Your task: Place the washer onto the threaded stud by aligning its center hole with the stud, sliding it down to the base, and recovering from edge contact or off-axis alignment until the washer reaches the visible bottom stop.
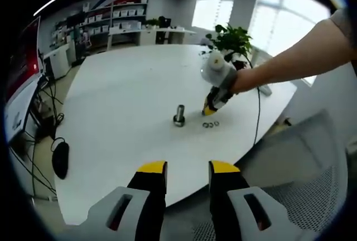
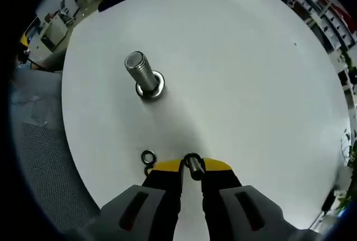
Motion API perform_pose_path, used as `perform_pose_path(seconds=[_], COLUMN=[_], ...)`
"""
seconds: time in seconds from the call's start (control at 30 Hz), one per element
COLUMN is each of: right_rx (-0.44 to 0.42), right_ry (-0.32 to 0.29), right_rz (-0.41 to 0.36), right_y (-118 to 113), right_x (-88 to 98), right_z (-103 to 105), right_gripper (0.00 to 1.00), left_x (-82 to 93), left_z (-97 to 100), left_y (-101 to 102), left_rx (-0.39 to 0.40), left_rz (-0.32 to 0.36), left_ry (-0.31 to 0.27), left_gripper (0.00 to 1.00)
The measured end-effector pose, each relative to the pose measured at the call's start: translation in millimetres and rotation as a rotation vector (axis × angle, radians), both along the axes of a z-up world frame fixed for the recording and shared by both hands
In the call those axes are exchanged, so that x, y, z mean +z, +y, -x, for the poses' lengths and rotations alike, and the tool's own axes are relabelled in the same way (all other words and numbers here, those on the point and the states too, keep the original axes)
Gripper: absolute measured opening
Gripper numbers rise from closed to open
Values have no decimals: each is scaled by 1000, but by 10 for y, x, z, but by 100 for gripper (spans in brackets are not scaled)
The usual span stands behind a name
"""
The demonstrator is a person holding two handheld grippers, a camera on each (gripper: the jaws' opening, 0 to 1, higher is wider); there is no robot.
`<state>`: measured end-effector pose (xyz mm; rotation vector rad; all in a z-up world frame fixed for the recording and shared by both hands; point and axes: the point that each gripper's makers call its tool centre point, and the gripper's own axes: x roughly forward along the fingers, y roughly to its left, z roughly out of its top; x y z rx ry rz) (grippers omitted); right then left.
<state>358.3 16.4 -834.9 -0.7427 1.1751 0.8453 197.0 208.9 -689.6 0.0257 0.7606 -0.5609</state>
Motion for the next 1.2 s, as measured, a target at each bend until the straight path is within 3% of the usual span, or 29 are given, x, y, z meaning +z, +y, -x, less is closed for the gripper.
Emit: perform_pose_path(seconds=[0.33, 0.67, 0.83, 1.2], right_rx=[-15, -52, -87, -74], right_ry=[11, -8, -14, -34], right_rz=[15, 1, -16, -25], right_y=[-60, -118, -149, -249], right_x=[-58, 7, 53, 108], right_z=[11, -9, 27, 184], right_gripper=[19, 23, 26, 29], left_x=[-7, 2, 1, 6], left_z=[13, 3, 4, 18], left_y=[-15, -4, -4, -18], left_rx=[-9, -2, -3, -13], left_rz=[-1, -2, -6, -14], left_ry=[3, -3, -6, -8], left_gripper=[28, 28, 28, 28])
